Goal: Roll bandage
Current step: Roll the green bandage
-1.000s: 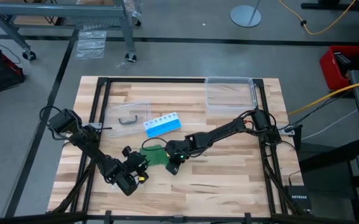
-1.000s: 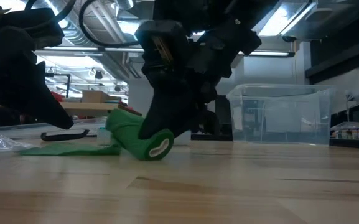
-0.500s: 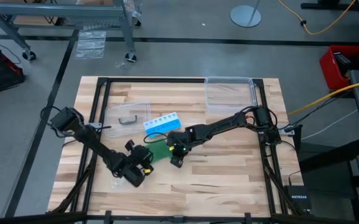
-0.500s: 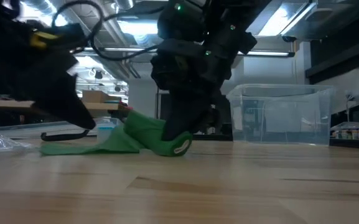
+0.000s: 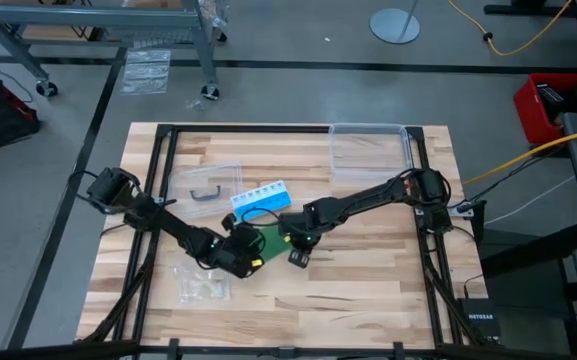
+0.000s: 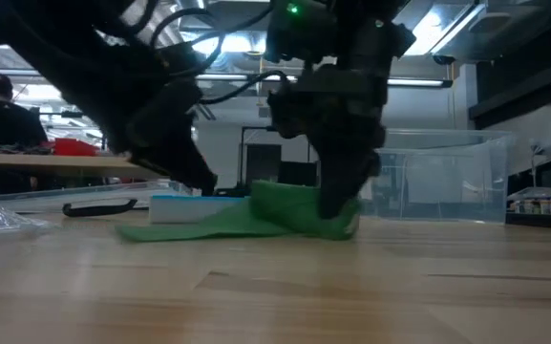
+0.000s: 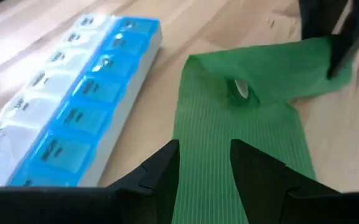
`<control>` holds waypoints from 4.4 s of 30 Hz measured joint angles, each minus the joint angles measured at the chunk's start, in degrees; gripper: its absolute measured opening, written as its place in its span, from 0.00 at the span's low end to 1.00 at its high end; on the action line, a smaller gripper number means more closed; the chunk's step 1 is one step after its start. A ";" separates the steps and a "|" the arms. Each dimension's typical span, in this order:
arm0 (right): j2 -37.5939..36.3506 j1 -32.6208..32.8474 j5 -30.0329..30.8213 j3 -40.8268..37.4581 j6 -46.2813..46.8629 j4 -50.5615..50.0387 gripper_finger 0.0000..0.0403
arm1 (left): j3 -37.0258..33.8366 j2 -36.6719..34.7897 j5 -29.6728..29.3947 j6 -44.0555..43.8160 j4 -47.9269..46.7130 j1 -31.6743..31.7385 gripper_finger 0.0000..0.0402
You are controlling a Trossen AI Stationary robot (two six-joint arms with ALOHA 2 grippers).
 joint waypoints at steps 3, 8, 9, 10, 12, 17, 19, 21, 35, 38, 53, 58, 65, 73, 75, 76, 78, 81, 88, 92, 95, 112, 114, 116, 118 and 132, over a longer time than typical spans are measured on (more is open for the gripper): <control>-0.93 0.00 3.71 -0.02 -0.17 -6.03 0.14 | 0.00 0.00 0.14 2.69 1.69 1.34 0.34; -1.22 0.00 7.39 -0.03 -0.71 -16.36 0.14 | 0.00 0.41 0.07 4.81 4.50 3.94 0.34; -1.22 0.02 7.41 -0.07 -0.73 -17.53 0.14 | 0.00 0.62 0.09 5.91 5.71 4.40 0.34; -1.22 0.36 7.39 -0.07 -0.71 -18.51 0.14 | 0.00 1.12 0.09 7.35 7.23 4.90 0.34; -1.22 0.87 7.39 -0.10 -1.02 -20.36 0.14 | 0.00 2.27 0.14 10.76 11.30 5.71 0.34; -1.57 3.54 7.37 -0.17 -2.92 -24.77 0.14 | -0.01 4.74 2.00 20.89 20.73 7.05 0.34; -1.96 4.97 6.84 -0.36 -3.58 -27.69 0.14 | -0.02 5.37 4.16 24.47 24.18 7.51 0.34; -2.81 6.58 6.26 -0.44 -3.62 -29.62 0.14 | -0.02 5.72 6.29 26.89 27.17 7.99 0.34; -12.12 19.21 6.32 -0.26 0.55 -32.34 0.13 | 0.02 5.73 18.30 41.91 40.31 8.79 0.34; -14.05 21.08 7.46 -0.21 1.94 -32.32 0.13 | 0.02 5.73 20.93 44.46 41.84 8.77 0.34; -18.55 24.02 16.82 -0.09 5.39 -24.80 0.13 | 0.02 5.73 26.31 44.33 48.50 9.34 0.34; -18.55 24.00 16.81 -0.07 4.62 -22.34 0.13 | 0.02 5.75 29.68 44.30 49.16 9.92 0.34; -18.55 23.98 16.86 -0.07 3.64 -20.28 0.13 | 0.02 5.75 34.95 44.06 49.31 9.87 0.34; -18.55 23.98 17.92 -0.07 3.61 -18.47 0.13 | 0.02 5.75 37.50 44.00 49.35 9.20 0.34; -18.55 23.98 17.92 -0.05 3.45 -16.88 0.13 | 0.02 5.75 37.64 43.91 49.29 9.22 0.34; -18.55 23.98 17.92 -0.04 3.33 -16.25 0.13 | 0.02 5.75 37.66 43.89 49.31 9.22 0.34; -18.55 23.98 17.93 -0.04 2.44 -15.46 0.13 | 0.02 5.75 37.66 43.95 49.31 9.22 0.34; -18.55 23.98 17.89 -0.04 2.15 -14.67 0.13 | 0.04 5.75 37.24 44.11 48.67 9.28 0.33; -19.16 23.96 15.27 0.00 2.09 -12.49 0.13 | 0.04 5.75 31.51 44.11 48.37 9.81 0.06; -19.33 23.96 12.89 0.00 2.11 -10.46 0.13 | 0.04 5.75 27.75 42.81 48.40 10.05 0.03; -19.33 23.96 10.13 0.00 1.98 -8.62 0.13 | 0.04 5.75 23.57 41.86 48.44 10.19 0.01; -19.33 22.32 15.52 0.00 3.94 -4.07 0.13 | 0.07 5.75 24.97 33.63 39.61 9.34 0.00; -19.31 22.29 18.20 0.00 4.78 -6.07 0.13 | 0.07 5.75 24.98 31.77 37.60 8.58 0.00; -19.31 22.30 19.93 0.00 6.05 -7.95 0.13 | 0.07 5.75 25.00 30.18 36.22 7.71 0.00; -19.31 22.32 20.82 0.00 7.15 -9.56 0.13 | 0.07 5.75 25.00 29.48 36.26 6.89 0.00; -19.31 22.38 9.61 0.00 8.23 -12.04 0.13 | 0.07 5.73 23.03 30.96 34.97 7.98 0.04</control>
